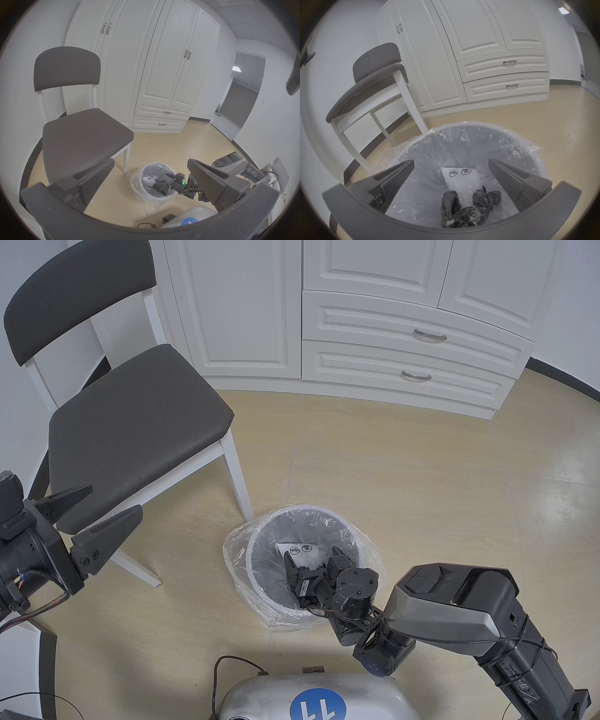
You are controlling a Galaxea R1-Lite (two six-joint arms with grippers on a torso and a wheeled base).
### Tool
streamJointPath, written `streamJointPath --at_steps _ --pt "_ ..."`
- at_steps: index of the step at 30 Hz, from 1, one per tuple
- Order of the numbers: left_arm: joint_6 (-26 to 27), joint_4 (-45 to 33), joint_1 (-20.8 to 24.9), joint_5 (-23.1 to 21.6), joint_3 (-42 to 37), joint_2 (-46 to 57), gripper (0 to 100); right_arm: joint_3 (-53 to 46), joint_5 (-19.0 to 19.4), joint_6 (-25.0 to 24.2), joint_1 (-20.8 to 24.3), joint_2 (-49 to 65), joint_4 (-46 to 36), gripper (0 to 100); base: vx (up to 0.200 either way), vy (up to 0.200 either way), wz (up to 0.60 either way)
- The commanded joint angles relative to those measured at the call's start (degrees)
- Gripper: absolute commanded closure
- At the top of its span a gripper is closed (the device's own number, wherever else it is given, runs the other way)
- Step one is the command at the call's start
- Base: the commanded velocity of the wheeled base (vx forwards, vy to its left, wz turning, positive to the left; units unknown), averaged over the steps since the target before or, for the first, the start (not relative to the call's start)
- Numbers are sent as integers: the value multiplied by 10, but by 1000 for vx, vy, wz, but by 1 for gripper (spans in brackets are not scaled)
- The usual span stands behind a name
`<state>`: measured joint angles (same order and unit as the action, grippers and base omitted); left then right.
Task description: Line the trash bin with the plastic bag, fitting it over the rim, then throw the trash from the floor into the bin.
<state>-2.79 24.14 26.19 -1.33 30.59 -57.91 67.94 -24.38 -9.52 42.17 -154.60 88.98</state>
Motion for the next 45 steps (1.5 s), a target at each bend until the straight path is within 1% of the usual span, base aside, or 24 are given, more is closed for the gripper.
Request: streamJointPath --at_steps 1,2,3,10,12,13,14,16,20,21,23,25,29,32,37,40,45 --pt "0 0 0 0 -2 -1 0 -59 4 18 -1 49 10 0 0 0 0" --pt "0 0 0 0 -2 -1 0 -59 4 18 -1 49 10 0 0 0 0" --pt "0 0 0 0 -3 -4 0 -85 4 38 -1 64 10 0 0 0 0" --pt "1 -1 3 -2 -7 -13 0 -161 4 89 5 105 10 0 0 0 0" --pt "1 -1 3 -2 -7 -13 0 -161 4 89 5 105 10 0 0 0 0" --pt "1 -1 3 -2 -11 -20 0 -190 4 113 6 117 10 0 0 0 0" --pt "1 -1 4 -2 -11 -24 0 -205 4 126 4 123 10 0 0 0 0" --pt "1 -1 4 -2 -11 -31 0 -226 3 137 2 132 -1 0 0 0 0" --pt "1 -1 3 -2 -15 -42 0 -254 3 143 0 142 -30 0 0 0 0" --pt "2 -1 3 -1 -17 -56 0 -270 2 146 -1 146 -57 0 0 0 0" --pt "2 -1 3 -2 -21 -64 0 -277 2 146 -1 145 -66 0 0 0 0" --pt "21 0 1 -1 -31 -87 0 -283 1 146 -2 145 -79 0 0 0 0" --pt "37 5 0 0 -35 -101 0 -290 1 152 -7 144 -84 0 0 0 0" --pt "37 11 -1 0 -38 -100 0 -294 1 162 -13 142 -84 0 0 0 0" --pt "36 13 -1 0 -38 -100 0 -294 2 163 -17 139 -86 0 0 0 0" --pt "36 13 -1 0 -38 -100 0 -287 2 163 -25 137 -101 0 0 0 0" --pt "37 13 -5 0 -38 -100 0 -277 -1 162 -32 140 -97 0 0 0 0"
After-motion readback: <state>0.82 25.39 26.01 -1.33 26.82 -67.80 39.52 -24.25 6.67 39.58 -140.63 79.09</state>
